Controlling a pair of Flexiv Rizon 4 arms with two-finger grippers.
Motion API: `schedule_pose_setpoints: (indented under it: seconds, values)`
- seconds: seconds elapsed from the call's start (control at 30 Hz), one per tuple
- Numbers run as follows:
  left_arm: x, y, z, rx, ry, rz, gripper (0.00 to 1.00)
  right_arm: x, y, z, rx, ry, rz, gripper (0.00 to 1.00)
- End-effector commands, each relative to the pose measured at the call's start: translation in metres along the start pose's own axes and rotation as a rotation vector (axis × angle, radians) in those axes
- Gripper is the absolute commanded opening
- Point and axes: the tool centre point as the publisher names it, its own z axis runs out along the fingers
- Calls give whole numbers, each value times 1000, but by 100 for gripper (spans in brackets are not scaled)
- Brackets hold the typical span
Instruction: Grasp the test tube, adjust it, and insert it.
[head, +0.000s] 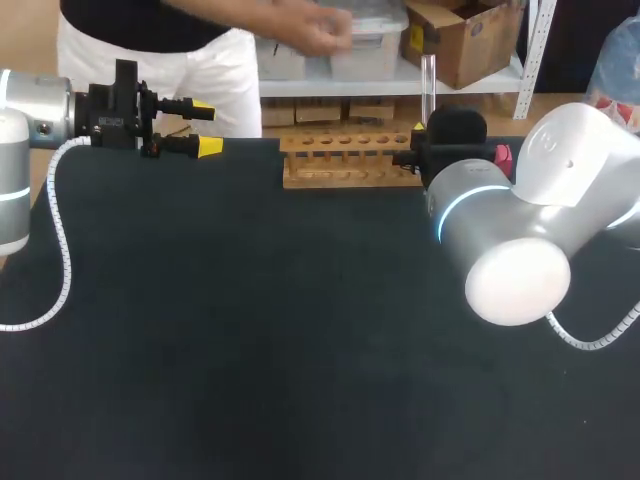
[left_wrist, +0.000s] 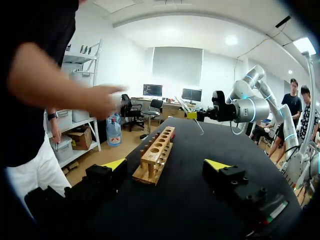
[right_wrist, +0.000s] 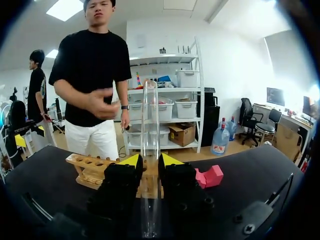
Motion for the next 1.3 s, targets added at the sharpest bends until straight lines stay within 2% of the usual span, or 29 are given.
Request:
schedule_pose_setpoints:
  seconds: [0.03, 0.37, 0.63, 1.3]
  values:
    - [1, -1, 0, -4, -4, 3, 100, 2, -3, 0, -42, -10, 2, 0]
    - [1, -1, 0, -4, -4, 3, 100, 2, -3, 0, -42, -10, 2, 0]
    - [1, -1, 0, -4, -4, 3, 100, 11, 18, 8, -109, 103, -13, 0]
    - [1, -1, 0, -4, -4, 3, 100, 32, 44, 14, -201, 248, 44, 0]
